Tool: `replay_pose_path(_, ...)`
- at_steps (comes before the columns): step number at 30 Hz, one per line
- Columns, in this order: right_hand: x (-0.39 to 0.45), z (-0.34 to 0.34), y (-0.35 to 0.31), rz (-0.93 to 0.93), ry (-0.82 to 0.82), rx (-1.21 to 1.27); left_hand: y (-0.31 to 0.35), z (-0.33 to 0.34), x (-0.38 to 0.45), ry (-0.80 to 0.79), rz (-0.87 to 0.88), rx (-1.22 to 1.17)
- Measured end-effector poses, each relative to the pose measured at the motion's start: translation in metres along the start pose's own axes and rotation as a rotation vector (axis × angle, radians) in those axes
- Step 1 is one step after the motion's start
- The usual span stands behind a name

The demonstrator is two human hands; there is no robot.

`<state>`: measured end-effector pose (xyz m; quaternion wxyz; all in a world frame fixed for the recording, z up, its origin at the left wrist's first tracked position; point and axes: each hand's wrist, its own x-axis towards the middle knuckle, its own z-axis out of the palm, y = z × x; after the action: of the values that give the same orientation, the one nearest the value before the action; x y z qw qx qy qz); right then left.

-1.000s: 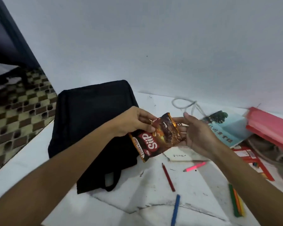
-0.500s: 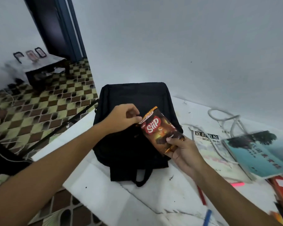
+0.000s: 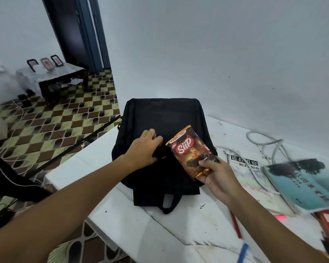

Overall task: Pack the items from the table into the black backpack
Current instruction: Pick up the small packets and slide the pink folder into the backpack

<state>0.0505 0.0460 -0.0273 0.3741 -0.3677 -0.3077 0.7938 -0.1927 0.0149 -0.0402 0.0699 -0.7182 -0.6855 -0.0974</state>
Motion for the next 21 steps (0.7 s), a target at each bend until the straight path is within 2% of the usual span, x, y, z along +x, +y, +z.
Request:
replay_pose_path(3,-0.005,-0.001,0.0,0.0,0.014,0.001,-0.002,-0.004,0.005,0.169,0.124,-0.049)
replay_pose_path(9,-0.017,0.003,-0.003,-0.031,0.055,-0.158,-0.014,-0.037,0.014,0.268,0.353,-0.108)
replay_pose_path(13,-0.029,0.029,-0.001,0.029,0.005,-0.281,-0.019,-0.06,0.03,0.131,0.292,0.051)
replay_pose_path(15,-0.028,0.045,0.002,0.103,-0.028,-0.171,-0.016,-0.073,0.037,0.052,0.244,0.121)
replay_pose_path(17,-0.02,0.063,0.005,0.099,-0.002,0.045,-0.015,-0.086,0.043,0.002,0.243,0.143)
replay_pose_path(19,-0.007,0.08,0.006,0.035,0.081,0.176,-0.017,-0.097,0.05,-0.006,0.297,0.109)
replay_pose_path(21,0.008,0.096,0.005,-0.024,0.179,0.188,-0.019,-0.104,0.055,-0.057,0.342,0.099)
